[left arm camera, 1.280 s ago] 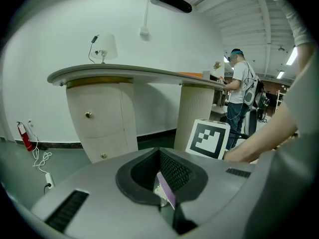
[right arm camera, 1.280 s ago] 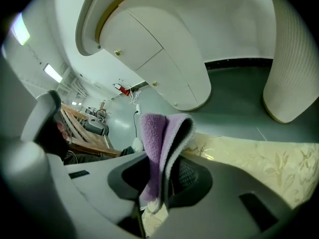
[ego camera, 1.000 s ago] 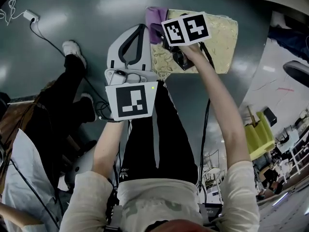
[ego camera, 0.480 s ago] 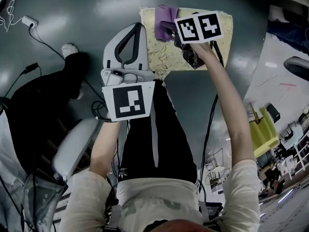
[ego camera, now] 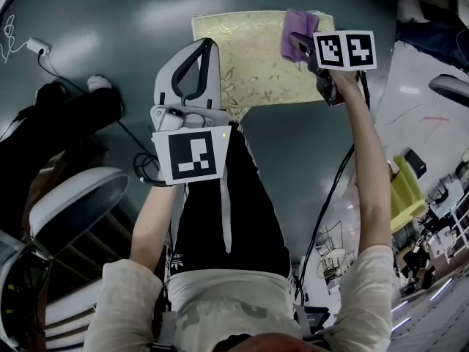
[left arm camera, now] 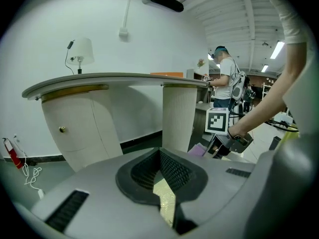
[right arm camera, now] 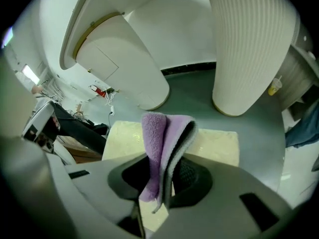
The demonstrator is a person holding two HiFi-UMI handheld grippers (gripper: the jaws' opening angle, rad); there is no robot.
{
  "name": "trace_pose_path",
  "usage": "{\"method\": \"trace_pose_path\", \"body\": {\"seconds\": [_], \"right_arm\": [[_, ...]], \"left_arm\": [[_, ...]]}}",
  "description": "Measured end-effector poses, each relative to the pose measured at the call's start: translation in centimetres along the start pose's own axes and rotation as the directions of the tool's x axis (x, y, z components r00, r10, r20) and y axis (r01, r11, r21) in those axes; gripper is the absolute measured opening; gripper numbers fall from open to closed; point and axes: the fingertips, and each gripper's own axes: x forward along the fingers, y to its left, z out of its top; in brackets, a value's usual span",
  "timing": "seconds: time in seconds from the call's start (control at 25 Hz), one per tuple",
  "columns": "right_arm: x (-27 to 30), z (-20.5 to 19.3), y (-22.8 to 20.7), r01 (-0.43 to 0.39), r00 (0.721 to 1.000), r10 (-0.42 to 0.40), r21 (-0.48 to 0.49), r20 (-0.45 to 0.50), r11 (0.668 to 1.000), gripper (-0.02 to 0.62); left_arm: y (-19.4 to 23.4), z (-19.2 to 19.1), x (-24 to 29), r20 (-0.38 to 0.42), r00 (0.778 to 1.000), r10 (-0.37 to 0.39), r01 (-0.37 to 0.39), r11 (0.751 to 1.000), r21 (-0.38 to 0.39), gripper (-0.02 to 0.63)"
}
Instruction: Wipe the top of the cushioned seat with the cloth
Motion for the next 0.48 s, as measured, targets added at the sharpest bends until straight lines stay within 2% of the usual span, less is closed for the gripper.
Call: {"method": "trace_pose_path", "body": {"seconds": [0.16,0.48], "right_arm": [[-2.0,-1.1,-4.2,0.077,0.997,-0.077,-0.004,-0.016,0.997,0.098],[-3.7,-1.7,-7.9,0.087,0.996,-0.086,0.06,-0.023,0.994,0.098]], "left_arm": [[-0.9,0.4,1.0,0.003,1.0,0.001,-0.001,1.0,-0.011,0.008],[-1.9,0.3,1.7,-0.005,1.0,-0.002,0.002,1.0,0.007,0.008]]}}
